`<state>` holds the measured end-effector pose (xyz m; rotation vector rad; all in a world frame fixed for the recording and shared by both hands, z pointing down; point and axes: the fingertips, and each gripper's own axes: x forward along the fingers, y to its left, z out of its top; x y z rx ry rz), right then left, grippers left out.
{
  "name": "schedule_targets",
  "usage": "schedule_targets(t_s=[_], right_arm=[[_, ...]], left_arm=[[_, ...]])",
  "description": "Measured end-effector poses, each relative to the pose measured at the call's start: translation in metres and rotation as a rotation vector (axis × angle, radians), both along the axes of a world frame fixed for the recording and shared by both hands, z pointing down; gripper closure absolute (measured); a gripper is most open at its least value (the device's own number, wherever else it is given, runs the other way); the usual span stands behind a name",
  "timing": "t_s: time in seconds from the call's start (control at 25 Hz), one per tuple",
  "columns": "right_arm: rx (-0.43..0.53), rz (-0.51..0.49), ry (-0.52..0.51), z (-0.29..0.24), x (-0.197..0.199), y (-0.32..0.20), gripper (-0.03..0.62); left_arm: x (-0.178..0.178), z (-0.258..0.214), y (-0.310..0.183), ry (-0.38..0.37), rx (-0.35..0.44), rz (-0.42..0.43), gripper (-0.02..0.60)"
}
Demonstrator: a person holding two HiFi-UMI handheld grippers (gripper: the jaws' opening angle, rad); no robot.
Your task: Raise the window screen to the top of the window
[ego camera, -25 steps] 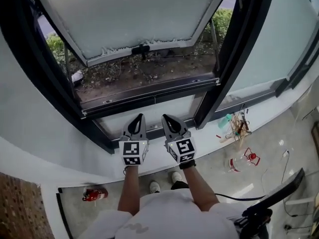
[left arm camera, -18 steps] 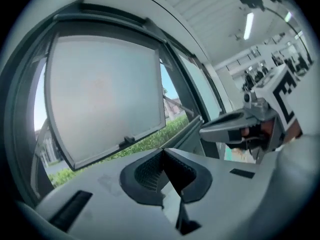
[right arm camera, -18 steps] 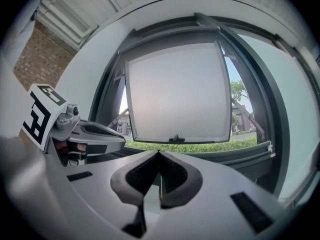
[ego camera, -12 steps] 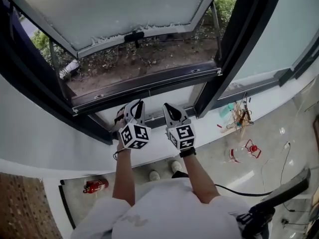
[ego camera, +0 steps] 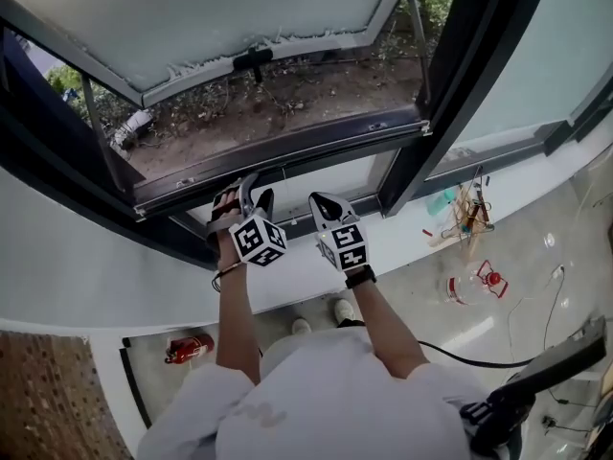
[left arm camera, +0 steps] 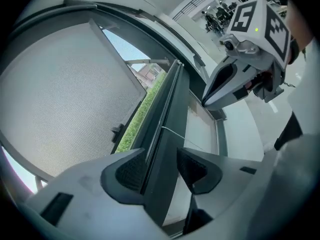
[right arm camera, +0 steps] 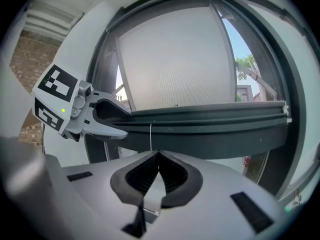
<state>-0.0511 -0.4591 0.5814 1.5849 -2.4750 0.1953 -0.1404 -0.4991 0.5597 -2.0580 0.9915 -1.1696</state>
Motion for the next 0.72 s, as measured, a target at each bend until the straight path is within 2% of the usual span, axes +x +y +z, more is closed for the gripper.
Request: schedule_targets(t_s=[0.24, 0.36, 0.44, 0.56, 0.72], right_arm=[[-0.086, -0.037, 0.020, 0.035, -0.009, -0.012, 0.592], [-0.104, -0.060, 0.033, 0.045, -0.019, -0.019, 0.592], [-0.110, -0.064, 0.037, 0.048, -0.025, -0.026, 0.576], [-0.119, -0.065, 0.022, 0.053, -0.032, -0.044, 0.524], [-0.136, -0.069, 0.005, 0.062, -0.046, -0.071, 0.517]], left_arm=[[-0.002, 0.009, -0.014, -0.052, -0.015, -0.033, 0.410], [-0.004, 0.011, -0.017, -0.094, 0.035, -0.051, 0.410], [-0.004, 0.008, -0.019, -0.097, 0.077, -0.072, 0.414], [-0.002, 0.007, -0.020, -0.103, 0.090, -0.081, 0.416], [-0.002, 0.008, -0.019, -0.083, 0.095, -0.083, 0.420]])
